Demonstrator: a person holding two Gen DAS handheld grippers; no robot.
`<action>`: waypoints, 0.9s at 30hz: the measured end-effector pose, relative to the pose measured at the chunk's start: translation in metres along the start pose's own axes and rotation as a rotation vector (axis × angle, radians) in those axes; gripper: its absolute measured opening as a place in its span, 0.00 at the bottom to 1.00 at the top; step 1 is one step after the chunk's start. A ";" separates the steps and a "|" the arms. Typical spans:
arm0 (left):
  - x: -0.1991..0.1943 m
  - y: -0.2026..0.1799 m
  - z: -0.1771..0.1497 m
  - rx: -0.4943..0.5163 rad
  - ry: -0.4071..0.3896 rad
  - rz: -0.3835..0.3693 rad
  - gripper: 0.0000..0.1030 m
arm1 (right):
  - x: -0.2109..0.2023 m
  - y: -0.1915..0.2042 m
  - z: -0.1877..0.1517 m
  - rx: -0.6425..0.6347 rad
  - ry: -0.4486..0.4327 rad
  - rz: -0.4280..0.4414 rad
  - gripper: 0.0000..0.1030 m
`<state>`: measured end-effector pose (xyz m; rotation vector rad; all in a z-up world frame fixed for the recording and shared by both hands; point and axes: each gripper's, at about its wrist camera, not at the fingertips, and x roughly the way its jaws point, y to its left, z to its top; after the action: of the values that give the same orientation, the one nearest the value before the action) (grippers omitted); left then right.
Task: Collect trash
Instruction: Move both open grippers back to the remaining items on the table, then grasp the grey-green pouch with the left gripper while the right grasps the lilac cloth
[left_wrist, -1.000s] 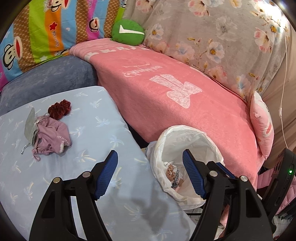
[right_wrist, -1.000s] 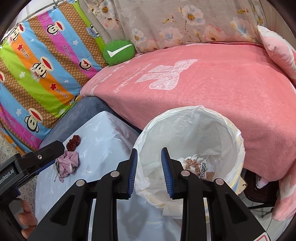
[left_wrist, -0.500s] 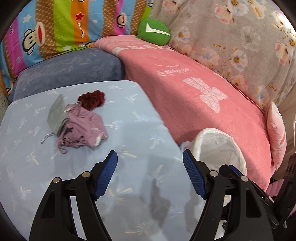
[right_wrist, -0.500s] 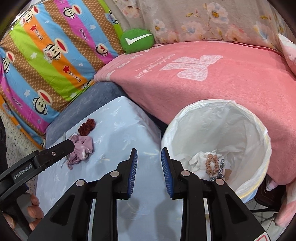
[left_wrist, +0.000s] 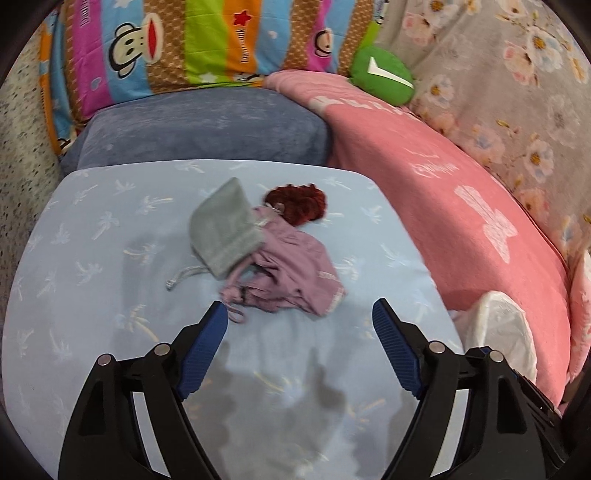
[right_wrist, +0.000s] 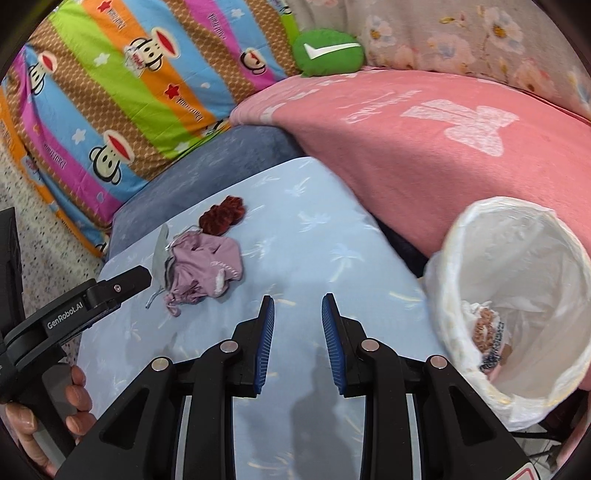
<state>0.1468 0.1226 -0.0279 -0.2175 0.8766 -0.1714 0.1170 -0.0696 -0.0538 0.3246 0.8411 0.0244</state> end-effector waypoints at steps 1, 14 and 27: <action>0.001 0.005 0.002 -0.006 -0.002 0.007 0.76 | 0.004 0.003 0.001 -0.005 0.005 0.002 0.28; 0.040 0.053 0.040 -0.063 0.012 0.056 0.84 | 0.081 0.072 0.024 -0.081 0.051 0.052 0.32; 0.081 0.066 0.055 -0.088 0.088 -0.020 0.57 | 0.143 0.088 0.030 -0.086 0.147 0.045 0.33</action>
<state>0.2439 0.1735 -0.0708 -0.3030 0.9709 -0.1622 0.2440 0.0272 -0.1132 0.2636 0.9753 0.1275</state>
